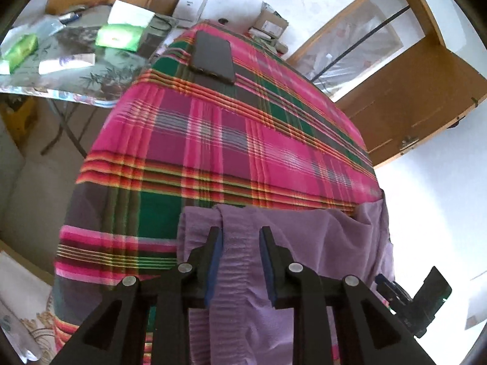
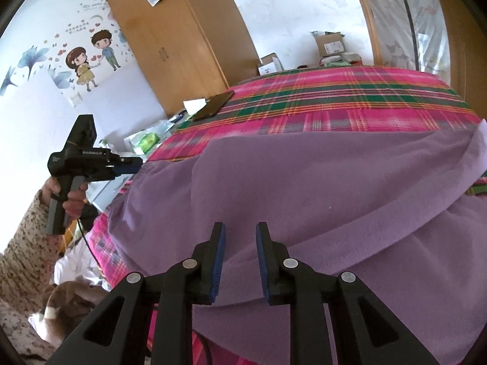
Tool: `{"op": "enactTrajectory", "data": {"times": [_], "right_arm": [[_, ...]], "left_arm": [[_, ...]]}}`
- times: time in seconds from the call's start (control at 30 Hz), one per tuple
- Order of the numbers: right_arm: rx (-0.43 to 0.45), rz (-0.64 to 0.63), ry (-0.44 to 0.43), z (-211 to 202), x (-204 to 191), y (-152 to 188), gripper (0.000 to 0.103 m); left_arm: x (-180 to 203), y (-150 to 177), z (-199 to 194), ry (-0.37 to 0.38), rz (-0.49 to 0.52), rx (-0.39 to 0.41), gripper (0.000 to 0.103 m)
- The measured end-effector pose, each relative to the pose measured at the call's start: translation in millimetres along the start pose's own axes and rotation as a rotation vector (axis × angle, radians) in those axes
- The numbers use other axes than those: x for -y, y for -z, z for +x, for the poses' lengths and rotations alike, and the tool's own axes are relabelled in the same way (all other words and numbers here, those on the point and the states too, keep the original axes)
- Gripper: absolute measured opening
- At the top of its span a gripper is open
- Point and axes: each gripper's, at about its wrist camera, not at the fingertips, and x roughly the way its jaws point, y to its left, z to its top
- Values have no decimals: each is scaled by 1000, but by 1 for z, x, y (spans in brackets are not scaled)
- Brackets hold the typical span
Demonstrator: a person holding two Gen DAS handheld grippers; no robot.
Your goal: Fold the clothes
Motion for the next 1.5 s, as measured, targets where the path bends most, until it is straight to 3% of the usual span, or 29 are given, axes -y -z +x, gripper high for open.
{"op": "enactTrajectory", "data": {"times": [0.23, 0.47, 0.6, 0.73, 0.77, 0.8, 0.93, 1.1, 1.23, 1.5], "right_arm": [[-14, 21, -7, 10, 6, -5, 21], [-14, 16, -22, 17, 4, -8, 22], [-24, 25, -29, 22, 4, -8, 22], [-26, 32, -25, 23, 6, -9, 22], [-25, 32, -25, 23, 6, -9, 22], [-24, 32, -24, 23, 6, -9, 22], [-29, 27, -22, 26, 5, -9, 22], [-31, 32, -13, 27, 8, -8, 22], [-34, 31, -7, 29, 8, -8, 22], [-12, 22, 15, 22, 8, -10, 22]], "left_arm": [[-9, 3, 10, -37, -45, -54, 25], [-1, 3, 16, 13, -5, -66, 25], [-5, -5, 27, 35, -52, -77, 25], [-13, -5, 27, 66, -113, -62, 18], [-15, -4, 24, 66, -121, -54, 8], [-18, -3, 21, 71, -130, -46, 6], [-26, 2, 7, 108, -165, 4, 5], [-36, 6, -7, 98, -184, 66, 4], [-46, 6, 6, 79, -213, 48, 4], [-39, 11, 7, 13, -168, 64, 8]]}}
